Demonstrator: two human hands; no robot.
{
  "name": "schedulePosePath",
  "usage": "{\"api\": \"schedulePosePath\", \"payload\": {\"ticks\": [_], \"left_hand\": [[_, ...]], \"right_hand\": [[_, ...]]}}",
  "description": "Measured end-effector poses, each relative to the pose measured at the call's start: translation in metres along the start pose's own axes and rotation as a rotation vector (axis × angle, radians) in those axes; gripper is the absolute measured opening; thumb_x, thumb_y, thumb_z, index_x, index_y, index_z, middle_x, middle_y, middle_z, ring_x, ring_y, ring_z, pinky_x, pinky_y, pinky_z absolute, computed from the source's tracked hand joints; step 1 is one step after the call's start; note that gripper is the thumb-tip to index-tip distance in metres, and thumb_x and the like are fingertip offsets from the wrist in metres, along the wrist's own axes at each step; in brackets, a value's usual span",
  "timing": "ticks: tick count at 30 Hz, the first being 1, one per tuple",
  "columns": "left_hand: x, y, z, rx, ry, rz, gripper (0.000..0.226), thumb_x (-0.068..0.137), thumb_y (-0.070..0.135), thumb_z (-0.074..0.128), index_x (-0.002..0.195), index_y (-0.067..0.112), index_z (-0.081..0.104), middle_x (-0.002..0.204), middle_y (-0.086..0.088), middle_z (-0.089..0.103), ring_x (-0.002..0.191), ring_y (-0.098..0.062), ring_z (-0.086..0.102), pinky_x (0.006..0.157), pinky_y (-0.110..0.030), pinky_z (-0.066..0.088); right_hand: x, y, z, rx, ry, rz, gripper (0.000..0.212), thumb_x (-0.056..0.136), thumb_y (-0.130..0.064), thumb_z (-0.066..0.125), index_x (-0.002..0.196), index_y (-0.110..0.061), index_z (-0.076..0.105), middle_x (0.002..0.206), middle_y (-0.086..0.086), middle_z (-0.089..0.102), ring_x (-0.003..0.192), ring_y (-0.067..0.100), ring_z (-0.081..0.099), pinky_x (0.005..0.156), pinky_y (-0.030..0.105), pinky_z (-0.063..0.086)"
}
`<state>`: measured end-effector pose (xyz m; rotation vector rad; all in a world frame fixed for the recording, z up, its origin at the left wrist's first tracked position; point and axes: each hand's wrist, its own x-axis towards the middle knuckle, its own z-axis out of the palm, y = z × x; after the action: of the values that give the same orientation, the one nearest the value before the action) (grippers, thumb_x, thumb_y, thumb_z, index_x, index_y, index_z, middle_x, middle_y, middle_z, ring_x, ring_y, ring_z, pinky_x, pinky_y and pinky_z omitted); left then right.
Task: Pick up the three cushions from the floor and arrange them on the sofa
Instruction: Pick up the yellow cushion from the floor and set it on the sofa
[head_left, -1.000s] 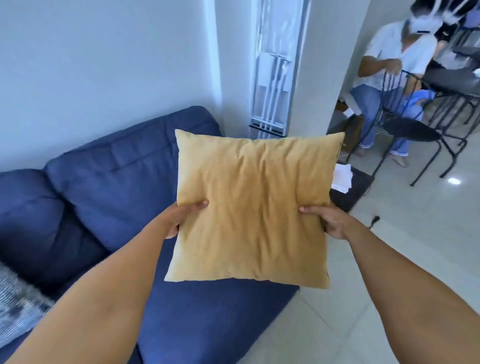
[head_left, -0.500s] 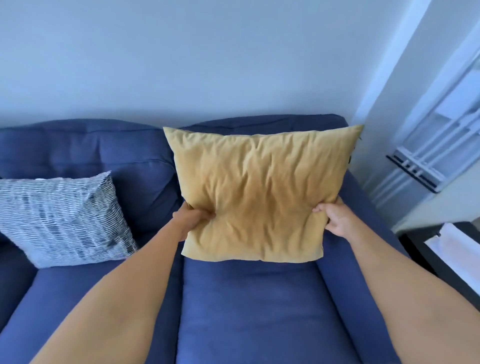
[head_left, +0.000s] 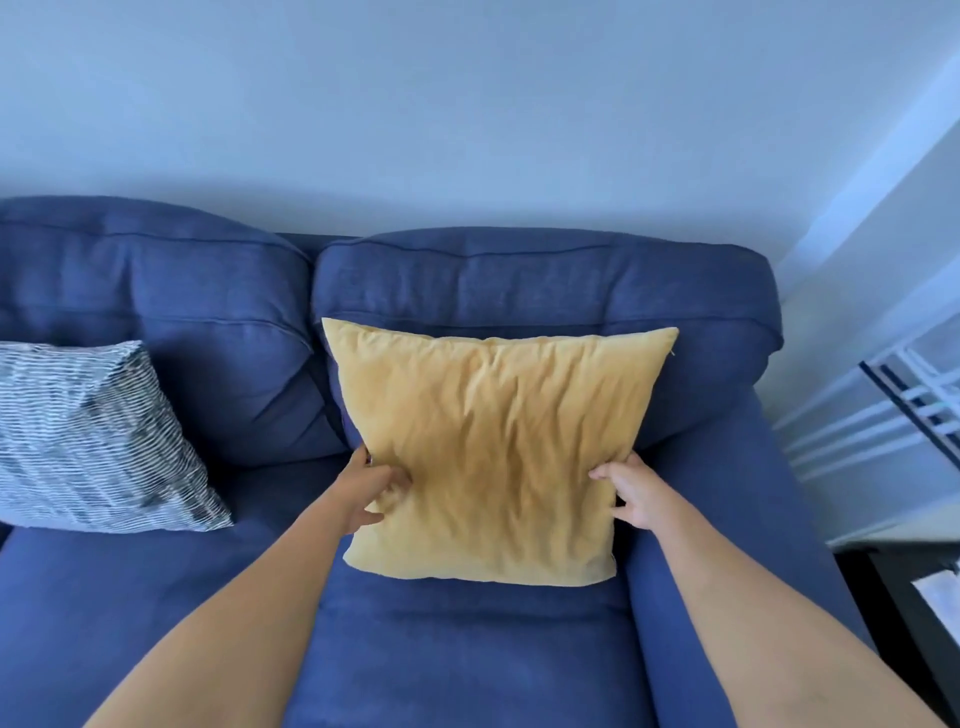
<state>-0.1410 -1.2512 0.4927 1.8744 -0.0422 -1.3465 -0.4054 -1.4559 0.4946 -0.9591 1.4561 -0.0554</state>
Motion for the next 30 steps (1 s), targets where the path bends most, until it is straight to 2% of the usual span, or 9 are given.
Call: {"api": "schedulePosePath", "payload": {"ticks": [6, 10, 12, 16, 19, 21, 23, 26, 30], "left_hand": [[0.006, 0.046, -0.015, -0.061, 0.075, 0.033, 0.079, 0.061, 0.035, 0.078, 0.134, 0.018, 0.052, 0.14, -0.003, 0.054, 0.129, -0.029, 0.049, 0.105, -0.043, 0.041], [0.007, 0.099, -0.026, -0.186, 0.238, 0.177, 0.116, 0.059, 0.066, 0.073, 0.154, 0.023, 0.023, 0.159, 0.001, 0.032, 0.145, -0.028, 0.033, 0.117, -0.047, 0.029], [0.01, 0.118, -0.026, -0.188, 0.262, 0.196, 0.12, 0.054, 0.07, 0.071, 0.154, 0.019, 0.028, 0.156, 0.003, 0.035, 0.142, -0.024, 0.036, 0.115, -0.043, 0.033], [0.015, 0.129, -0.022, -0.165, 0.394, 0.2, 0.08, 0.075, 0.053, 0.071, 0.137, 0.007, 0.048, 0.122, -0.001, 0.055, 0.116, -0.023, 0.054, 0.102, -0.035, 0.046], [0.009, 0.134, -0.033, -0.11, 0.447, 0.285, 0.02, 0.083, 0.033, 0.071, 0.086, 0.017, 0.06, 0.094, -0.004, 0.051, 0.087, -0.021, 0.051, 0.068, -0.026, 0.044], [0.002, 0.14, -0.046, -0.074, 0.467, 0.333, 0.03, 0.083, 0.03, 0.071, 0.066, 0.02, 0.048, 0.085, -0.004, 0.048, 0.08, -0.019, 0.047, 0.065, -0.025, 0.04], [-0.008, 0.146, -0.057, -0.07, 0.501, 0.37, 0.026, 0.083, 0.027, 0.073, 0.068, 0.018, 0.054, 0.082, 0.0, 0.053, 0.088, -0.018, 0.052, 0.077, -0.027, 0.044], [-0.013, 0.145, -0.064, -0.058, 0.564, 0.366, 0.018, 0.084, 0.023, 0.072, 0.098, 0.012, 0.068, 0.102, -0.005, 0.064, 0.102, -0.022, 0.06, 0.094, -0.03, 0.049], [-0.012, 0.134, -0.056, -0.05, 0.583, 0.305, 0.028, 0.089, 0.022, 0.066, 0.11, 0.004, 0.069, 0.093, -0.006, 0.063, 0.094, -0.023, 0.059, 0.093, -0.033, 0.053]], "right_hand": [[0.004, -0.045, -0.014, 0.201, 0.184, -0.159, 0.057, 0.086, -0.011, 0.044, 0.143, -0.01, 0.04, 0.139, 0.007, 0.049, 0.124, 0.029, 0.047, 0.092, 0.039, 0.039], [-0.004, -0.095, -0.019, 0.366, 0.302, -0.342, 0.083, 0.084, -0.051, 0.06, 0.153, -0.019, 0.028, 0.153, 0.001, 0.039, 0.137, 0.025, 0.042, 0.109, 0.043, 0.038], [-0.006, -0.111, -0.017, 0.325, 0.354, -0.33, 0.093, 0.079, -0.059, 0.064, 0.153, -0.016, 0.028, 0.155, 0.002, 0.037, 0.139, 0.025, 0.04, 0.113, 0.042, 0.035], [-0.013, -0.118, -0.015, 0.308, 0.417, -0.31, 0.057, 0.082, -0.046, 0.069, 0.127, -0.012, 0.062, 0.126, 0.004, 0.062, 0.103, 0.02, 0.054, 0.088, 0.031, 0.043], [-0.022, -0.117, -0.02, 0.28, 0.521, -0.369, 0.025, 0.088, -0.033, 0.066, 0.103, -0.013, 0.071, 0.083, -0.005, 0.061, 0.091, 0.022, 0.058, 0.076, 0.028, 0.042], [-0.03, -0.12, -0.027, 0.296, 0.603, -0.413, 0.017, 0.089, -0.03, 0.064, 0.089, -0.013, 0.068, 0.069, -0.007, 0.054, 0.084, 0.021, 0.056, 0.074, 0.027, 0.042], [-0.036, -0.123, -0.032, 0.26, 0.644, -0.456, 0.021, 0.088, -0.029, 0.063, 0.089, -0.01, 0.07, 0.071, -0.002, 0.056, 0.082, 0.021, 0.055, 0.073, 0.028, 0.044], [-0.044, -0.125, -0.029, 0.227, 0.676, -0.469, 0.031, 0.09, -0.026, 0.062, 0.107, -0.002, 0.072, 0.089, 0.006, 0.062, 0.088, 0.025, 0.06, 0.077, 0.028, 0.046], [-0.044, -0.121, -0.027, 0.237, 0.637, -0.331, 0.032, 0.09, -0.027, 0.064, 0.117, -0.011, 0.07, 0.099, 0.006, 0.064, 0.093, 0.026, 0.062, 0.077, 0.027, 0.047]]}}
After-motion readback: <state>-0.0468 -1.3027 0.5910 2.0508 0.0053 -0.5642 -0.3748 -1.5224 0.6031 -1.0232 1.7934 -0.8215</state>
